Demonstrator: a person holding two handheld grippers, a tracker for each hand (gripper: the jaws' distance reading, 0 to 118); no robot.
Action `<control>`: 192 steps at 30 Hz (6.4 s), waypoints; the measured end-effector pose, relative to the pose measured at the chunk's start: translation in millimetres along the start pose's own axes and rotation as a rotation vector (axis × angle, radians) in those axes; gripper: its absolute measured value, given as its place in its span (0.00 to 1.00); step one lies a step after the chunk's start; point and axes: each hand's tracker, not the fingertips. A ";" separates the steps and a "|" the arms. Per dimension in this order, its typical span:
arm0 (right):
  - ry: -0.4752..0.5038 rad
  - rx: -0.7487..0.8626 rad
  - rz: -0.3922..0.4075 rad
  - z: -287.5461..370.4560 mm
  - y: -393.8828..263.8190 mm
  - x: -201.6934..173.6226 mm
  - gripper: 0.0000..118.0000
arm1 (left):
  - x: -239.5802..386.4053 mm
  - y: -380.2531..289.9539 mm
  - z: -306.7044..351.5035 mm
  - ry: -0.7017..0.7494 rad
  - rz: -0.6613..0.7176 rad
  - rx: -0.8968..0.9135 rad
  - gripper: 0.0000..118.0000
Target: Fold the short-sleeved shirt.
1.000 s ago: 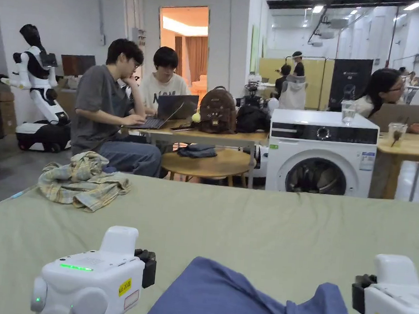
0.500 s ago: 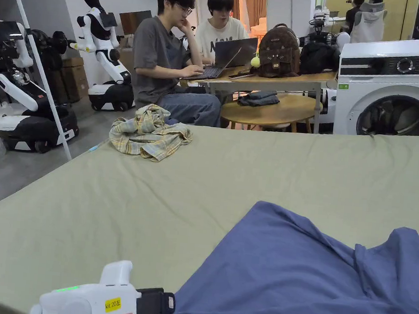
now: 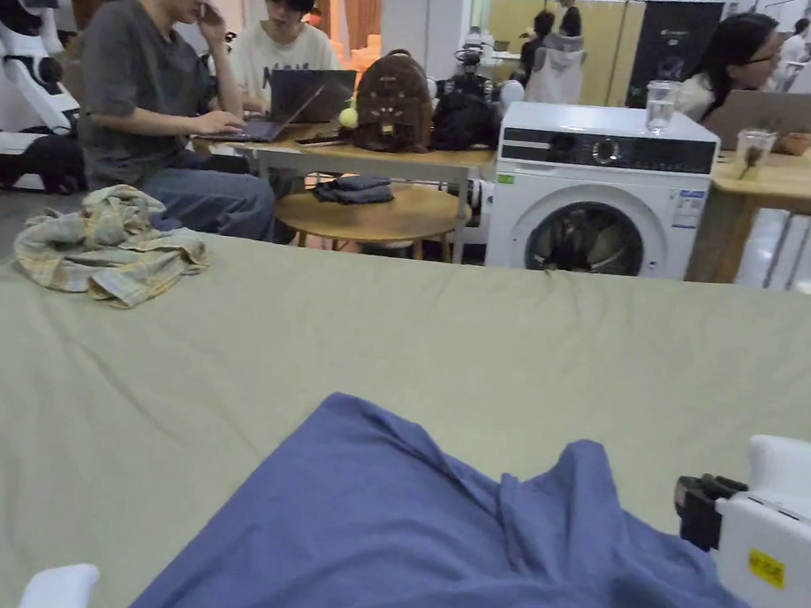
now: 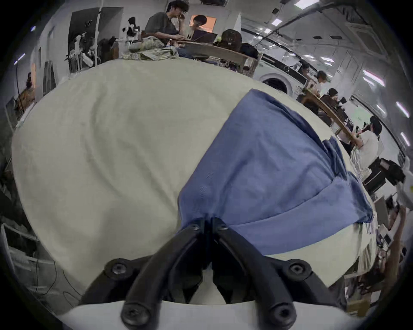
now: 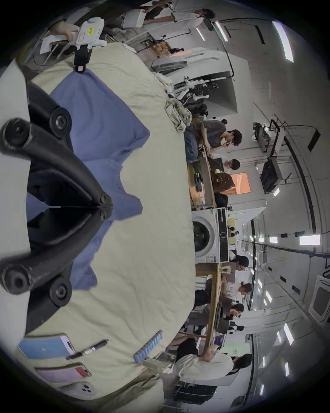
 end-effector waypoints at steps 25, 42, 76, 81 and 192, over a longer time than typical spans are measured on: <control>-0.022 -0.737 0.256 -200.6 19.9 55.1 0.10 | 9.1 4.3 1.7 -0.008 0.015 -0.029 0.00; -0.044 -0.138 0.203 -3.4 144.8 24.0 0.00 | 49.4 69.1 112.8 -0.199 -0.081 0.416 0.00; -0.382 0.406 0.084 2.3 465.2 4.6 0.00 | 199.6 463.9 195.9 0.097 -0.243 0.820 0.00; -0.371 0.439 0.083 -5.0 484.0 -0.7 0.00 | 194.5 471.3 192.8 0.082 -0.218 0.828 0.00; -0.067 -0.078 -0.051 79.3 -68.9 7.1 0.00 | 4.2 -33.2 23.1 -0.074 -0.247 -0.014 0.03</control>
